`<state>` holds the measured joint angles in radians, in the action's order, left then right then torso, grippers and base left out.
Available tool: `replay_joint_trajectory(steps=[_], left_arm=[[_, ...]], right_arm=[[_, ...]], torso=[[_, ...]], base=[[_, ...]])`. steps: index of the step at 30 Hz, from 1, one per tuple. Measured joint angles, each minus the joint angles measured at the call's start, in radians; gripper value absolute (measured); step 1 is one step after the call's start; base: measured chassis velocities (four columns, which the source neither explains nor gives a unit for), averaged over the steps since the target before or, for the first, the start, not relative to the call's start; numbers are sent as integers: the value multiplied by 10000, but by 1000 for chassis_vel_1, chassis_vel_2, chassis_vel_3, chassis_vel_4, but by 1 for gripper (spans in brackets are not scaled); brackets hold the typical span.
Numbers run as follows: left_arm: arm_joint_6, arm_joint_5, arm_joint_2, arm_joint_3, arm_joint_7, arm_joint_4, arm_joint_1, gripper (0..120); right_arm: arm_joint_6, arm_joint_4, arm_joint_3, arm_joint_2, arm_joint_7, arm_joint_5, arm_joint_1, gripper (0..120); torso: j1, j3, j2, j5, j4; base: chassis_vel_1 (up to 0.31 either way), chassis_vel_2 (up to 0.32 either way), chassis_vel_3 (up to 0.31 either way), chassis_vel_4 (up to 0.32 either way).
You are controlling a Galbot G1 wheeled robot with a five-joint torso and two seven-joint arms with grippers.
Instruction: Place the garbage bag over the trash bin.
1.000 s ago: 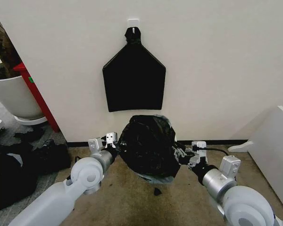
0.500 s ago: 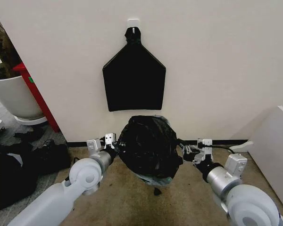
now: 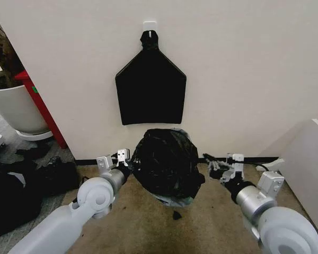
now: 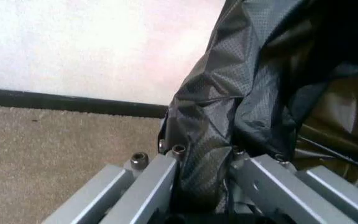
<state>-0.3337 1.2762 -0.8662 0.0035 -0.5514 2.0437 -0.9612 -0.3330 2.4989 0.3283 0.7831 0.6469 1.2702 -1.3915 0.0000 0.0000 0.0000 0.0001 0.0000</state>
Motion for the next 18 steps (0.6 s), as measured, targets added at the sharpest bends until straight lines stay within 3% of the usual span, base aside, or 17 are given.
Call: replay_joint_trajectory(steps=[12,14,18], left_arm=[[0,-33,-23,36,-16,57,-17,0],[0,-33,-22,39,-16,68,-19,0],[0,-33,-36,61,-21,89,-19,0]], right_arm=[[56,7,-280,128,-113,72,-27,65],[55,8,-298,142,-139,42,-26,64],[53,10,-355,200,-263,-161,-41,48]], torso=[[0,0,0,-1,0],[0,0,0,-1,0],[0,0,0,-1,0]], base=[[0,0,0,0],[0,0,0,0],[0,0,0,0]])
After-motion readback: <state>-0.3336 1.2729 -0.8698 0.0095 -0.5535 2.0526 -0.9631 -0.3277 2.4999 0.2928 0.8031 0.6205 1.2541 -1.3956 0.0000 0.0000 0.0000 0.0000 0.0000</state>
